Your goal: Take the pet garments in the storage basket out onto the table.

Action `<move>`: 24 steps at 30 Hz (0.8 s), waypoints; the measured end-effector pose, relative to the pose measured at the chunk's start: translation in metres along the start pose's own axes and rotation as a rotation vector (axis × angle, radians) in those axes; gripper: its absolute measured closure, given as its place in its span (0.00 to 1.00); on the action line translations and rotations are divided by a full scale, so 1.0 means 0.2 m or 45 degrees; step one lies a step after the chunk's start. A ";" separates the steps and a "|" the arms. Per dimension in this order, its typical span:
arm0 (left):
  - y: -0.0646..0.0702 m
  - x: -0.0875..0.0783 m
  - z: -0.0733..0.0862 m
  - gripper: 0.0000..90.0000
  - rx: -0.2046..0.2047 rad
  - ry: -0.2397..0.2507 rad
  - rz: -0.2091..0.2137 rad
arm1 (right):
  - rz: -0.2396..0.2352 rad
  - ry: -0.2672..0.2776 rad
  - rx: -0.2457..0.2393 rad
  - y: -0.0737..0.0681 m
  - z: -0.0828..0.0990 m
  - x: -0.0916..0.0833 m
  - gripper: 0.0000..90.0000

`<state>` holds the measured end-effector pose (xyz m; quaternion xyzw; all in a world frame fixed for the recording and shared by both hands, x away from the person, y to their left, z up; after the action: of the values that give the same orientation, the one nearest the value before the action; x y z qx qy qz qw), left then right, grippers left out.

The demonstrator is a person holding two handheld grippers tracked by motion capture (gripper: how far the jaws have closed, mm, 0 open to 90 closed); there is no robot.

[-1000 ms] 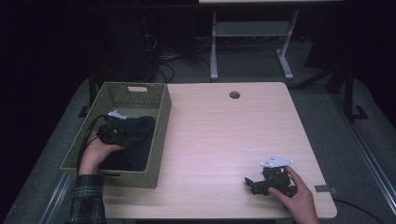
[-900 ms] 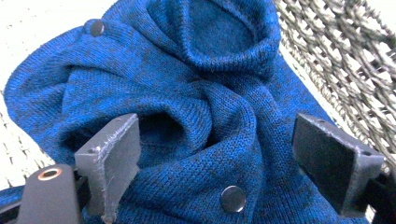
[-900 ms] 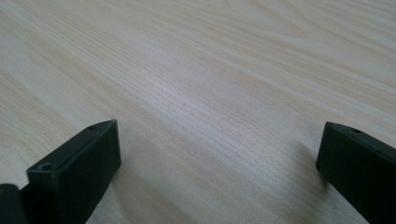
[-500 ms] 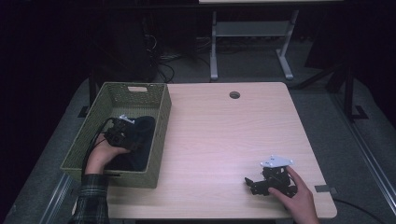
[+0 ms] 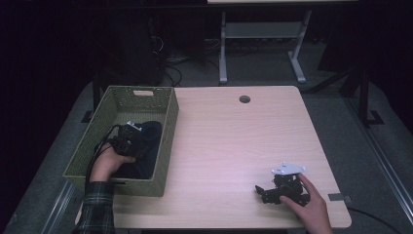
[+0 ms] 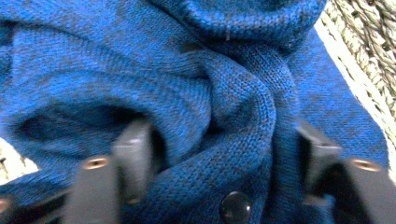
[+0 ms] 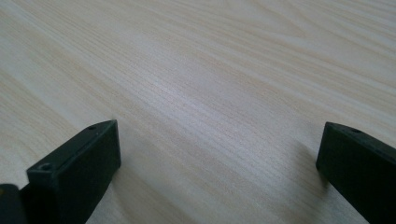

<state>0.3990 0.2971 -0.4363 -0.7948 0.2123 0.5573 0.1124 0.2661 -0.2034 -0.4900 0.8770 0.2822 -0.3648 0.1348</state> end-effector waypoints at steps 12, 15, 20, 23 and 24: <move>-0.01 -0.09 -0.01 0.76 -0.044 0.053 0.086 | 0.000 0.000 -0.001 0.00 0.00 0.00 0.00; -0.02 -0.12 -0.01 0.77 -0.051 0.111 0.116 | 0.000 -0.001 -0.001 0.00 0.00 0.00 0.00; -0.03 -0.16 -0.01 0.77 -0.059 0.169 0.159 | -0.001 -0.001 -0.001 0.00 0.00 0.00 0.00; -0.03 -0.19 -0.02 0.77 -0.059 0.211 0.188 | -0.001 -0.001 -0.002 0.00 0.00 0.00 0.00; -0.03 -0.21 -0.02 0.77 -0.057 0.227 0.195 | -0.001 -0.001 -0.002 0.00 0.00 0.00 0.00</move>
<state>0.3925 0.3101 -0.3961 -0.8250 0.2692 0.4959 0.0324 0.2661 -0.2035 -0.4899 0.8767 0.2827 -0.3649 0.1355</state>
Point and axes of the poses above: each handheld gripper's, and its own axes: x roughly forward along the jaws, z roughly out of its underside, y roughly to its right, the point moved 1 cm from there along x, roughly forward along the jaws, and after that the axes turned 5 degrees about -x, right-handed, at the moved point
